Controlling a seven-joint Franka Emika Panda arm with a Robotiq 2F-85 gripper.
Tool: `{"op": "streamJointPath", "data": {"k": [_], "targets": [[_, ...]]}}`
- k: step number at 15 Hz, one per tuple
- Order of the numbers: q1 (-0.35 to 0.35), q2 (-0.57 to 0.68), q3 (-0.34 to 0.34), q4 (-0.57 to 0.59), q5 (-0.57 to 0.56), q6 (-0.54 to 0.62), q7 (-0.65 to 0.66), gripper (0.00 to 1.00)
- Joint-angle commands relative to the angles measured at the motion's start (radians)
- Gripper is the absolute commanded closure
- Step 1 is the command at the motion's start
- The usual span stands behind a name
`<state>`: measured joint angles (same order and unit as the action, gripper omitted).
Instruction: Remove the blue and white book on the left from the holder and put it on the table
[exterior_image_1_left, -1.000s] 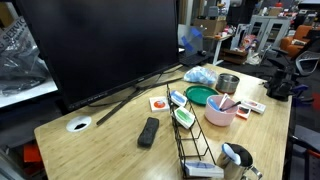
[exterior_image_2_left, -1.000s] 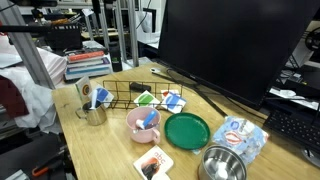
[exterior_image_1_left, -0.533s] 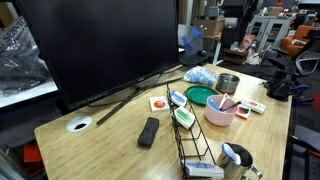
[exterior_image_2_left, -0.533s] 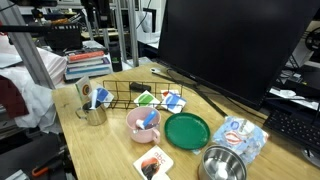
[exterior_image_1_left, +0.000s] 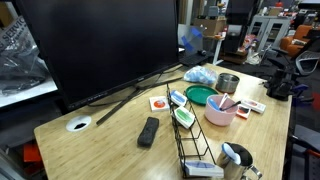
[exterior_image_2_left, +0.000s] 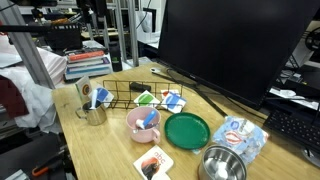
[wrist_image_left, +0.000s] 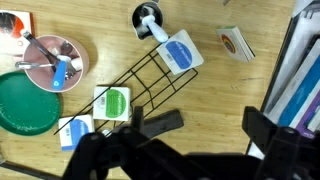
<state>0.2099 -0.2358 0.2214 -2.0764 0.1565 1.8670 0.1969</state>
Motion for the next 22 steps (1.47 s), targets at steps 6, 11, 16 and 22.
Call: {"op": "streamJointPath", "data": {"k": [6,11,16,22], "targets": [[0.083,0.157,0.064,-0.062,-0.016,0.004,-0.236,0.0],[0.087,0.202,0.068,-0.073,-0.014,0.0,-0.224,0.0],[0.087,0.191,0.068,-0.072,-0.014,0.0,-0.224,0.0],[0.127,0.264,0.11,-0.118,-0.058,0.14,-0.215,0.0]]}}
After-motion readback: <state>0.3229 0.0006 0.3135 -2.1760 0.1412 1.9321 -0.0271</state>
